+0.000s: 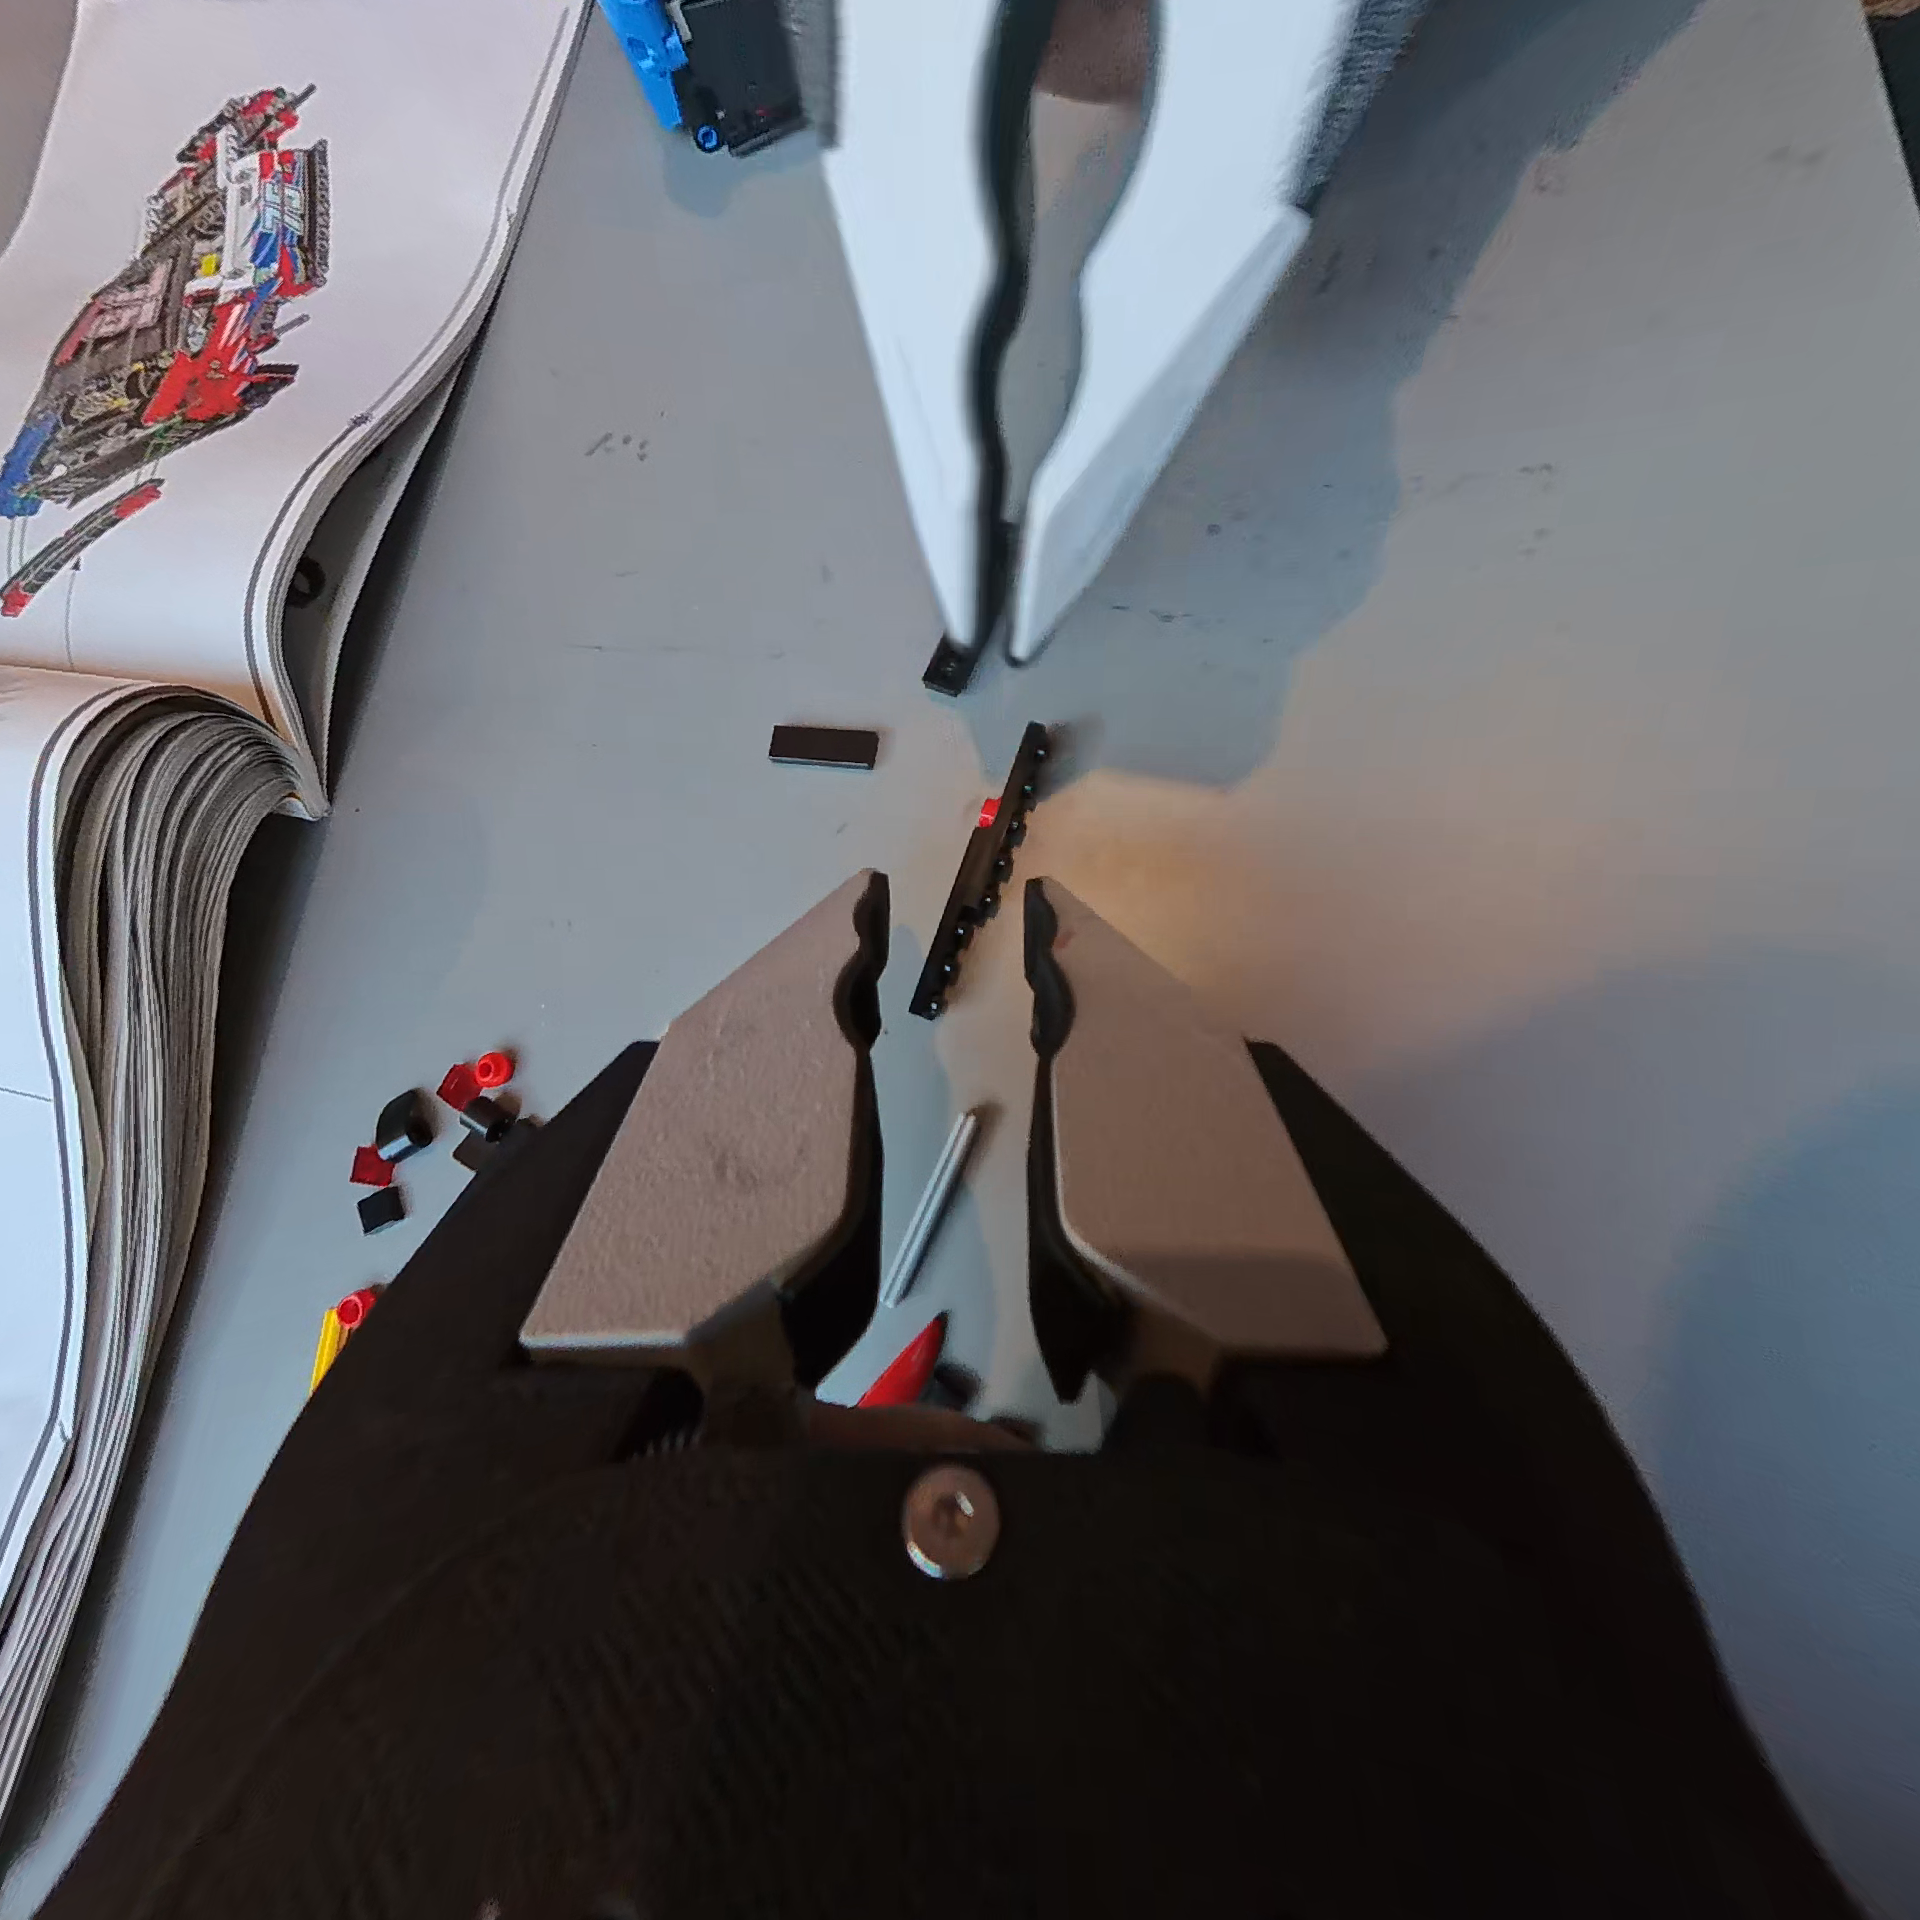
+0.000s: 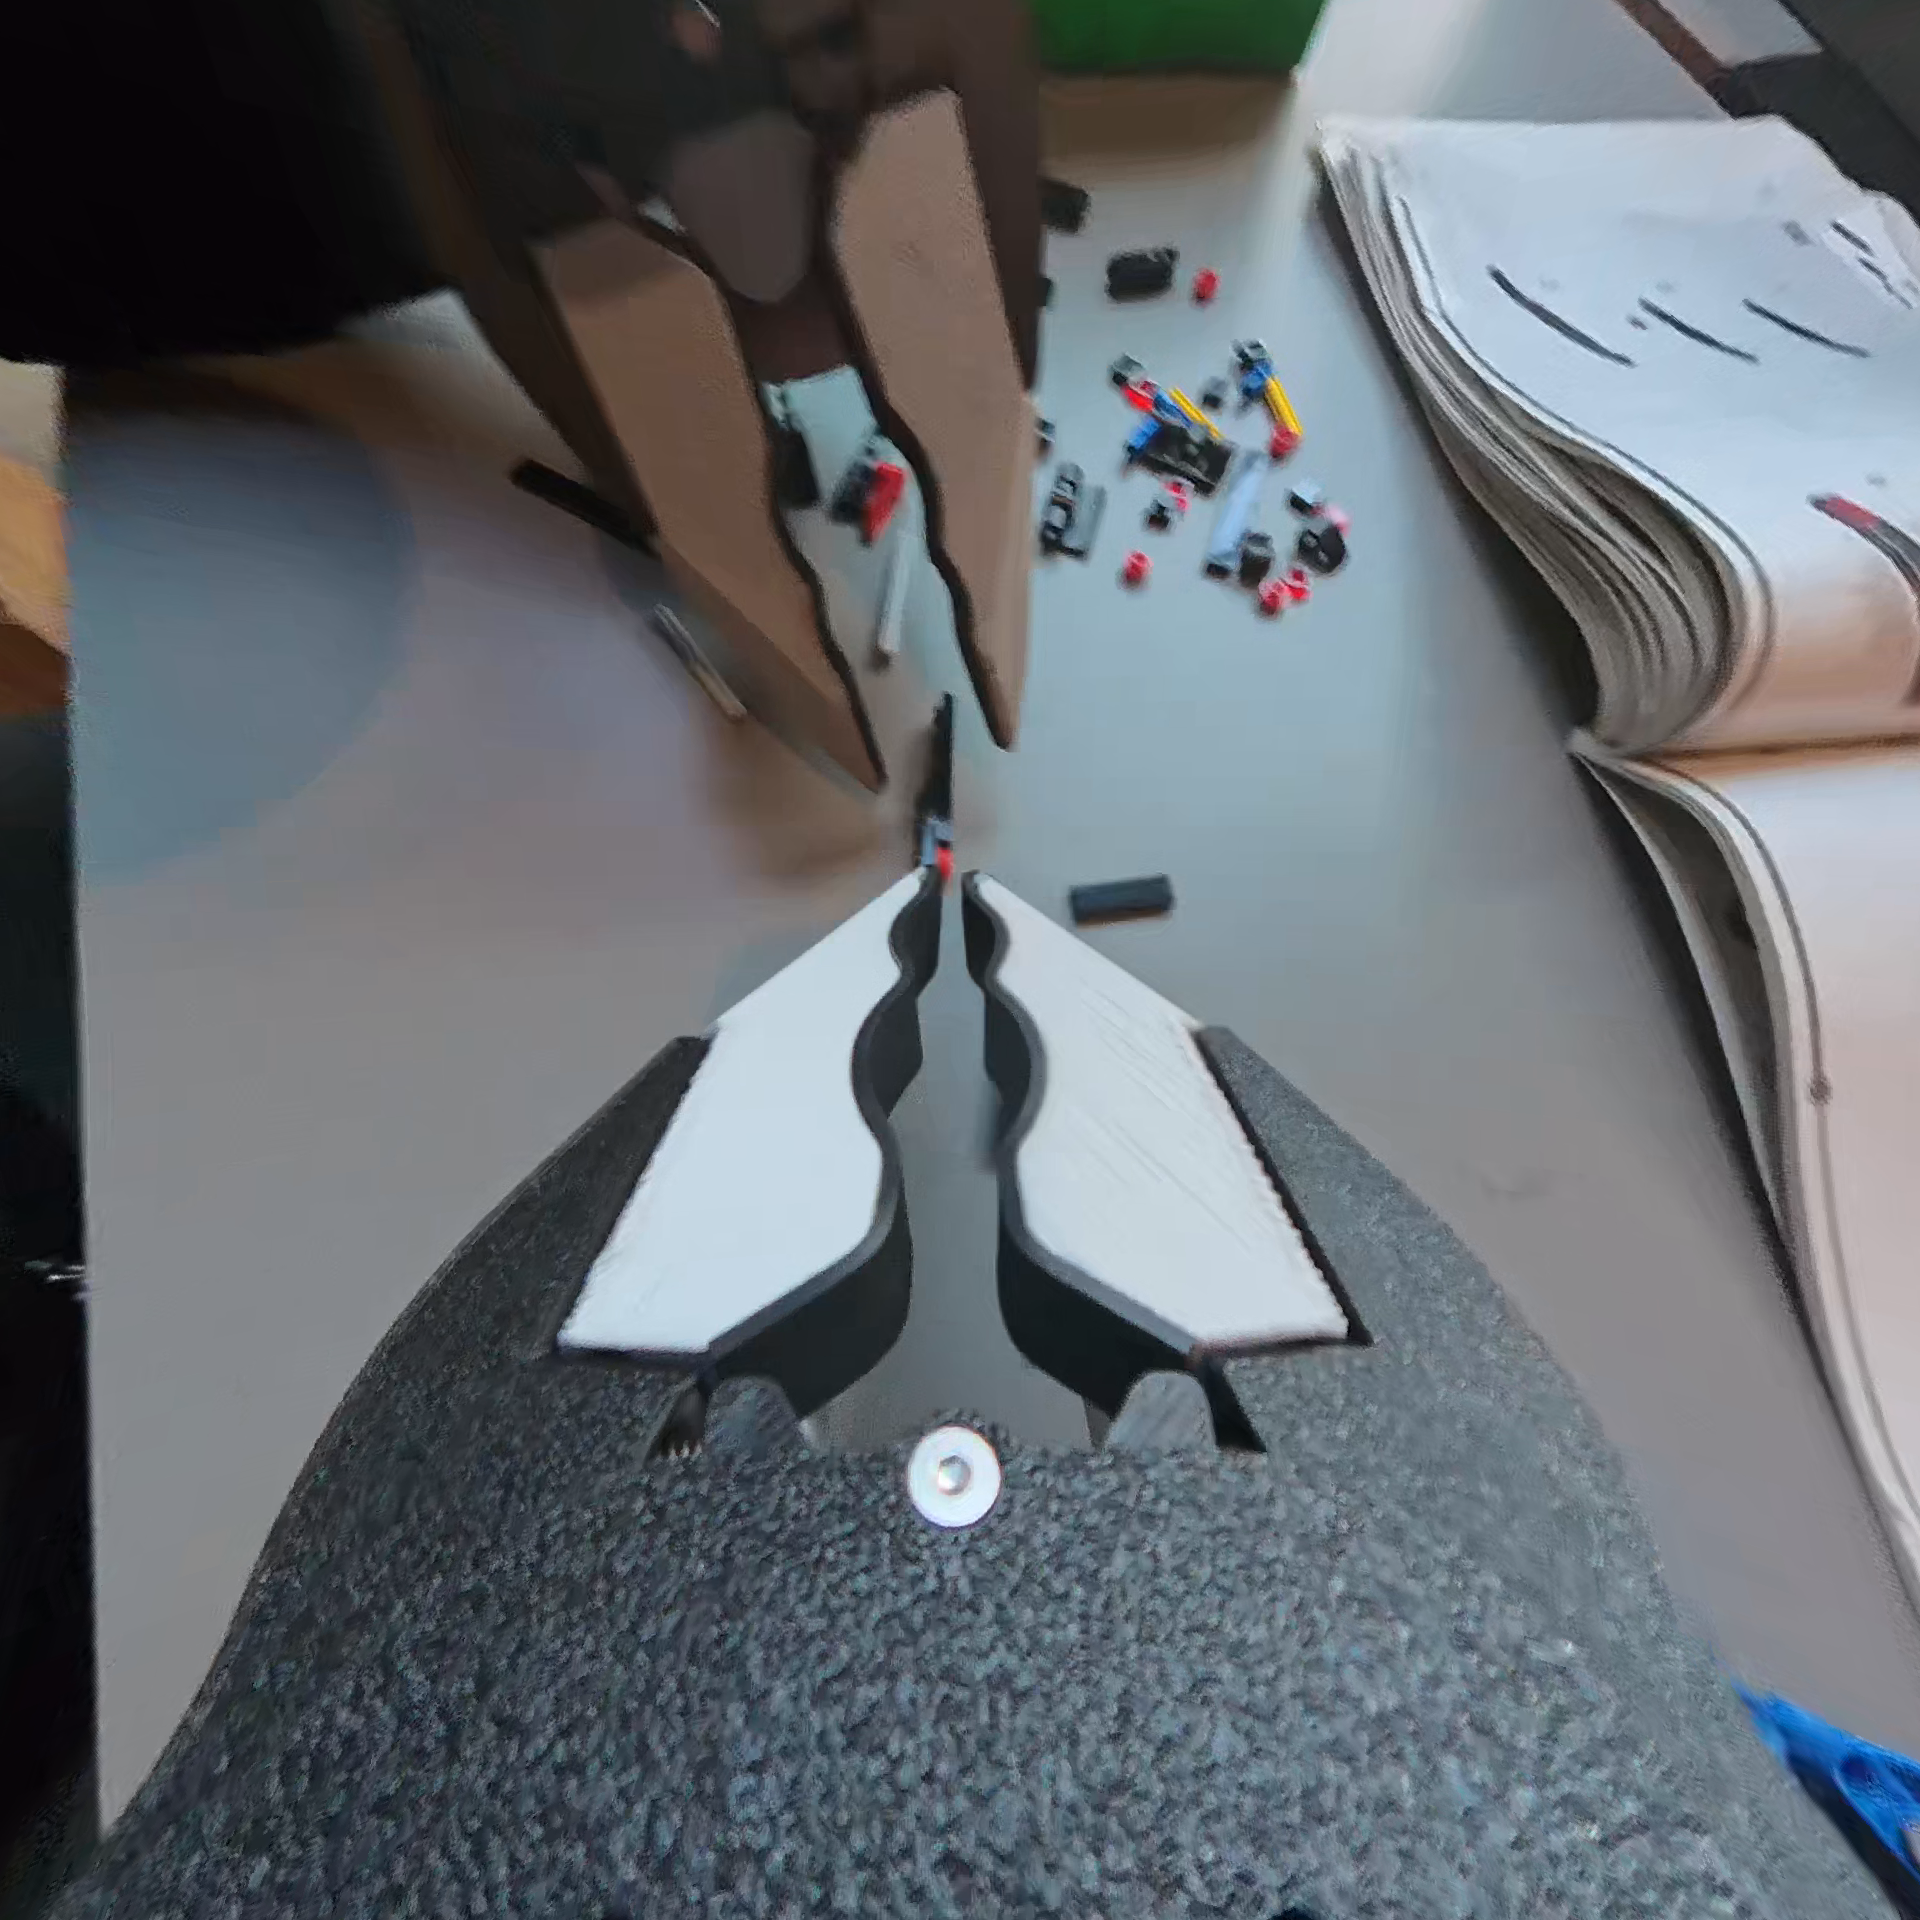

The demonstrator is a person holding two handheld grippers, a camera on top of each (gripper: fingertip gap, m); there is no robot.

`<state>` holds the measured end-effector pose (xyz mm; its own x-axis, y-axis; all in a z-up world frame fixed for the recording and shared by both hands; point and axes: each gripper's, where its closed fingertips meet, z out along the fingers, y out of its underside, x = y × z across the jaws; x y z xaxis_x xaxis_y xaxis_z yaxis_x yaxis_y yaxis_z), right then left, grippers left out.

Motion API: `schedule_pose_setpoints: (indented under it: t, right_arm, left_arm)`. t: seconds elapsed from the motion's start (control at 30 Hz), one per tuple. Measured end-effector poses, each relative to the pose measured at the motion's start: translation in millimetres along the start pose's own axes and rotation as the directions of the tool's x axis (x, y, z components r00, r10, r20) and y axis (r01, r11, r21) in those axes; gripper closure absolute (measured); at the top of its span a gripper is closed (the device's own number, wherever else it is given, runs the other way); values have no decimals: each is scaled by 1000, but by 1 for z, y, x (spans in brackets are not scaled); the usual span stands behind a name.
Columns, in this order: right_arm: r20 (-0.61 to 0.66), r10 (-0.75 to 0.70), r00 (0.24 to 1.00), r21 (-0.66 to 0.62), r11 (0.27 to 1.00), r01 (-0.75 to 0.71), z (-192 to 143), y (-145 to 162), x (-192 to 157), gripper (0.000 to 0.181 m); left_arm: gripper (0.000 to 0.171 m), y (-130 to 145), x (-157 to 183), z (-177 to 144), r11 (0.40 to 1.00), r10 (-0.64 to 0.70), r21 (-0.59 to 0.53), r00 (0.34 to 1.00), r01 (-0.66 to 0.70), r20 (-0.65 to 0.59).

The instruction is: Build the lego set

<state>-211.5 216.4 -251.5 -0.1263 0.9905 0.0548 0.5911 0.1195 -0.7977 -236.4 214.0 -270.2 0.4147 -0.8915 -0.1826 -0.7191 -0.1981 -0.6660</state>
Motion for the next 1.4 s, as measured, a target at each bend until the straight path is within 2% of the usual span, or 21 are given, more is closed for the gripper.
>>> schedule_pose_setpoints:
  t: [0.17, 0.27, 0.37, 0.47, 0.6, 0.77, 0.97, 1.1, 1.17, 1.23, 1.3, 1.4]
  right_arm:
    - [-40, -125, 991, -109, 987, 120, 24, 12, -4, 170]
    - [-47, -163, 986, -135, 979, 155, 28, 16, -4, 177]
    - [-69, -268, 961, -161, 954, 254, 26, 17, -4, 177]
    - [-138, -469, 872, -208, 875, 438, 25, 17, -3, 177]
    - [-238, -712, 660, -277, 702, 656, 22, 12, 2, 177]
    - [-313, -832, 458, -293, 543, 787, 15, 4, -5, 177]
    - [-372, -834, 408, -254, 514, 819, 8, -5, -9, 177]
    - [-365, -849, 381, -259, 486, 835, 9, -2, -11, 177]
    - [-372, -842, 391, -258, 498, 828, 8, -2, -9, 177]
    - [-365, -820, 442, -233, 540, 809, 8, -1, -9, 177]
    - [-333, -759, 559, -160, 630, 760, 9, 0, -13, 177]
    - [-241, -539, 807, 12, 830, 558, 4, -5, -21, 176]
  left_arm:
    - [149, 1, -1, 0, 1000, -10, -1, 1000, 10, -3]
    - [150, 3, 0, 1, 1000, -18, -1, 1000, 18, -11]
    - [149, 4, 2, 3, 1000, -16, -12, 1000, 16, -23]
    - [155, 5, 7, 5, 1000, 7, -27, 999, -8, -33]
    - [154, 1, 13, 7, 1000, -7, -10, 998, 6, -67]
    - [152, -6, 12, 3, 990, -129, 31, 984, 134, -125]
    - [149, -3, 14, 7, 991, -127, 21, 983, 131, -134]
    - [164, -11, 18, 4, 989, -120, 60, 979, 132, -167]
    - [165, -13, 17, 3, 985, -142, 67, 975, 156, -173]
    - [164, -13, 15, 4, 984, -156, 60, 973, 168, -172]
    - [165, -7, 9, 8, 991, -126, 35, 985, 131, -113]
    - [165, 1, 5, 10, 1000, -28, -12, 999, 27, -46]
